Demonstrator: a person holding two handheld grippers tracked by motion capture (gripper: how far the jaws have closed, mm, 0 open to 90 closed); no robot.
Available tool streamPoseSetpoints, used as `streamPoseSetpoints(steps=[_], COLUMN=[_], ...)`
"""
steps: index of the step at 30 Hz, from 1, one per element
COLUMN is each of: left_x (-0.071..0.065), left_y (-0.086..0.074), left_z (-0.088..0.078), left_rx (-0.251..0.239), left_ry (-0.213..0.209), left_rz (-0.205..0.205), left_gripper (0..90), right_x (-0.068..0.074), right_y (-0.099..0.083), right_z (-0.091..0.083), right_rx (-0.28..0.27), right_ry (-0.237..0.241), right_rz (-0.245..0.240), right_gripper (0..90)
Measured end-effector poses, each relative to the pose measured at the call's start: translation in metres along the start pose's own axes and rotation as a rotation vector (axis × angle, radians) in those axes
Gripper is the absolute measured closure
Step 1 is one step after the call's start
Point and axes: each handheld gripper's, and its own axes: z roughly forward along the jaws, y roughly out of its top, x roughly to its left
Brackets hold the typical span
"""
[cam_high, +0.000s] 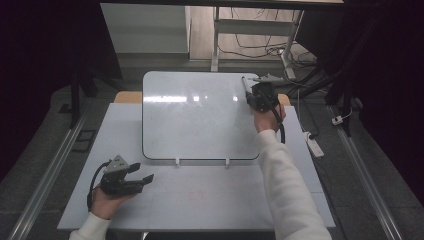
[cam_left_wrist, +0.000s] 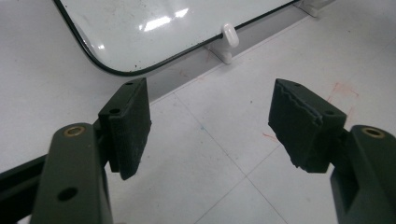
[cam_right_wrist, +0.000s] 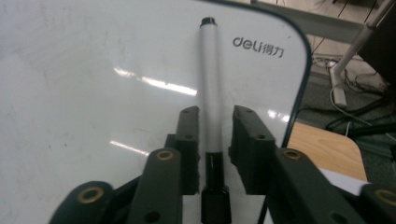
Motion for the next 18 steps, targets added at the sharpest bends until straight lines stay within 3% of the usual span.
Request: streamPoseSetpoints(steps=[6,10,16,18], left_x=[0.001,0.001,0.002,0.002], left_y=[0.0,0.0,0.0,0.0], left_z=[0.0,-0.001,-0.002,-0.001], left_rx=[-0.002,-0.005,-0.013,-0.012], left_ry=[0.002,0.006,0.004,0.0], left_rz=[-0.002,-0.004,-0.005,-0.005], left_gripper=[30.8,30.8,30.7,30.6], right_x=[-0.01,-0.018,-0.03,-0.035], right_y=[-0.017,-0.039,-0.094,-0.115], right_z=[-0.02,-0.037,-0.073,-0.084], right_rx=[-0.068,-0.106,-0.173,-0.176], right_ry=[0.051,0.13,0.284,0.302], right_rz=[0.022,0.033,0.016,0.006], right_gripper=[58.9,55.3,51.9,51.4])
